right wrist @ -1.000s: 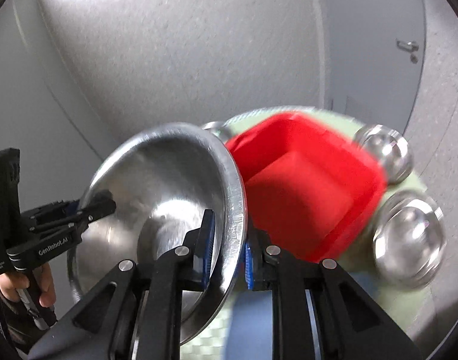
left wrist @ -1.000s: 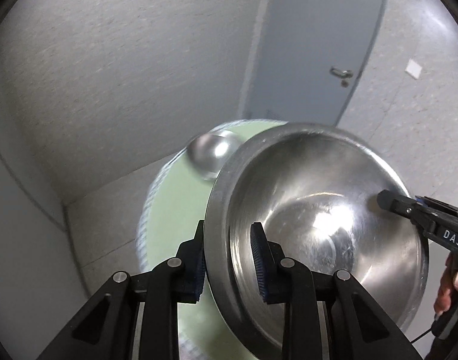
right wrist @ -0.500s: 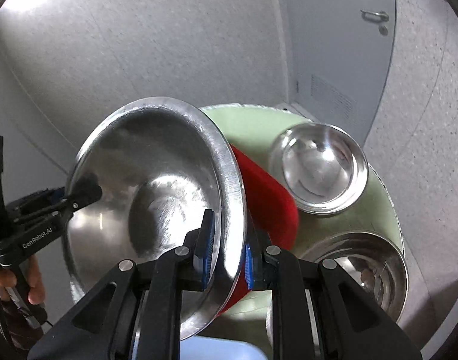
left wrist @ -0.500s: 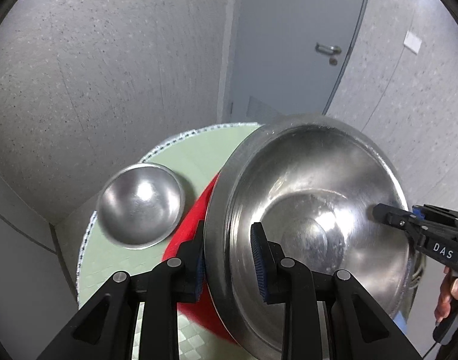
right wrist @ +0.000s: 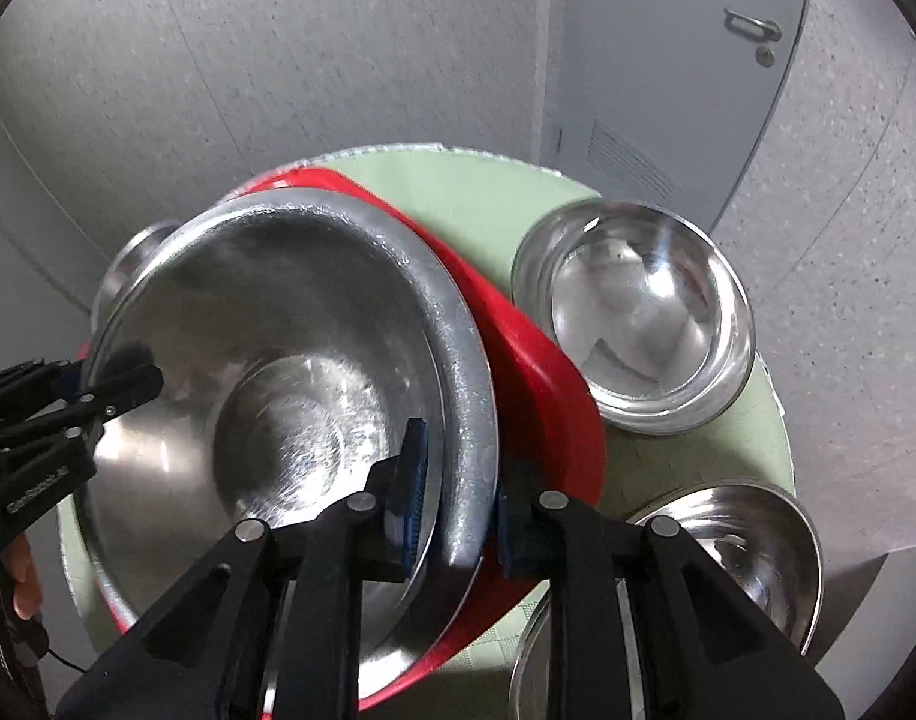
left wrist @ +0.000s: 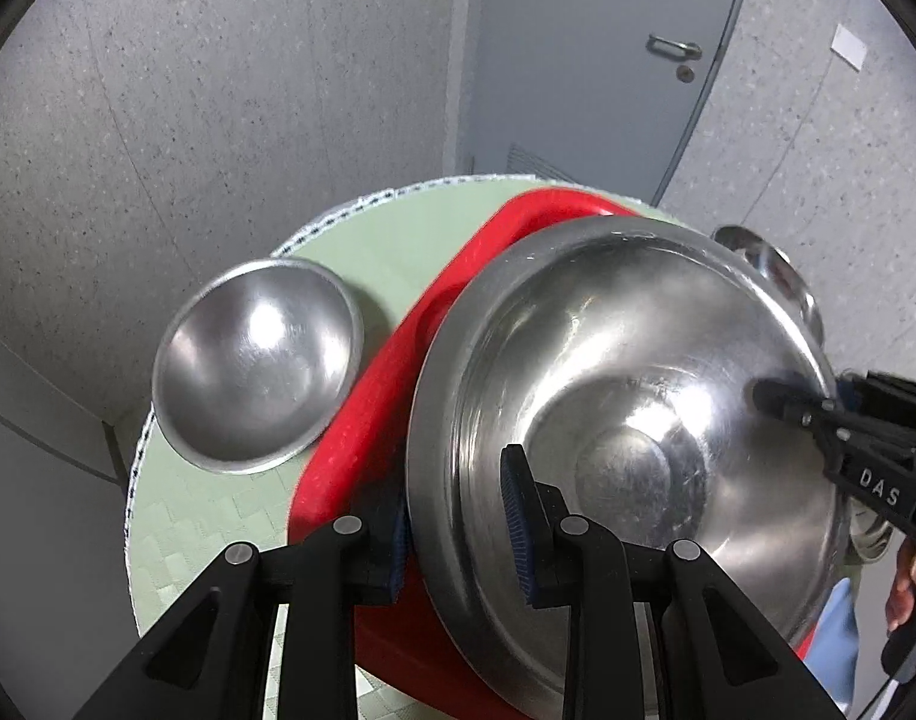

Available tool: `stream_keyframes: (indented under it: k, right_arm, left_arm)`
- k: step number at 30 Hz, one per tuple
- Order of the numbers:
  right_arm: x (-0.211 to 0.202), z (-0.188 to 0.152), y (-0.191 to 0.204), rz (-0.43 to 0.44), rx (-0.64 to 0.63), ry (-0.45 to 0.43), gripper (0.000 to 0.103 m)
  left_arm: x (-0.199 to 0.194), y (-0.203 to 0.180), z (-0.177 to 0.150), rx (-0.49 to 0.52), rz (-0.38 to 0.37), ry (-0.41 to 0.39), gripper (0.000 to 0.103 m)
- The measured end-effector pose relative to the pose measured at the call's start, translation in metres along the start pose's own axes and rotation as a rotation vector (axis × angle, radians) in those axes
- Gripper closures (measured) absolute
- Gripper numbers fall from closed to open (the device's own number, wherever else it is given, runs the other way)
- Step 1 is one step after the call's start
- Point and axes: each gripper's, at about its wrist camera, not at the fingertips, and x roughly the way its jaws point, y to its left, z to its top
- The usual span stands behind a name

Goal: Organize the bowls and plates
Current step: 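Lower the large steel bowl into the red basin and open both tools, then grasp the light-blue plate edge with both tools and lift it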

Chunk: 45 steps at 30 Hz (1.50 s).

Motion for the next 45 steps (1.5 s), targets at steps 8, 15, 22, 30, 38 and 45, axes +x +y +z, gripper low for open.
stream_keyframes:
  k: [8,15,22,30,38,45]
  right_arm:
    - [-0.018,-0.001,0.003,0.009,-0.005,-0.048,0.042]
    - [-0.066,-0.022,0.000,-0.001,-0.011,-0.156,0.040]
    - [-0.122,-0.098,-0.019,-0.031,0.012,-0.219,0.037]
    - [-0.109,-0.169,-0.038,0.009,0.079,-0.118,0.037]
    - [-0.063,-0.191,-0.042,0.183,0.077,0.005,0.076]
    - [-0.080,-0.195,-0.052,0.287,0.049,0.010,0.090]
  left_arm:
    - [-0.007,-0.006,0.000,-0.012,-0.036,-0.025,0.040]
    - [-0.049,-0.008,-0.021,-0.032,0.020,-0.154,0.016]
    - [-0.082,-0.023,-0.097,-0.050,-0.023,-0.202,0.012]
    - [-0.067,-0.066,-0.173,0.008,-0.073,-0.126,0.016]
    - [-0.037,-0.088,-0.193,0.002,-0.133,-0.018,0.075]
    - [-0.065,-0.091,-0.196,0.004,-0.153,-0.043,0.077]
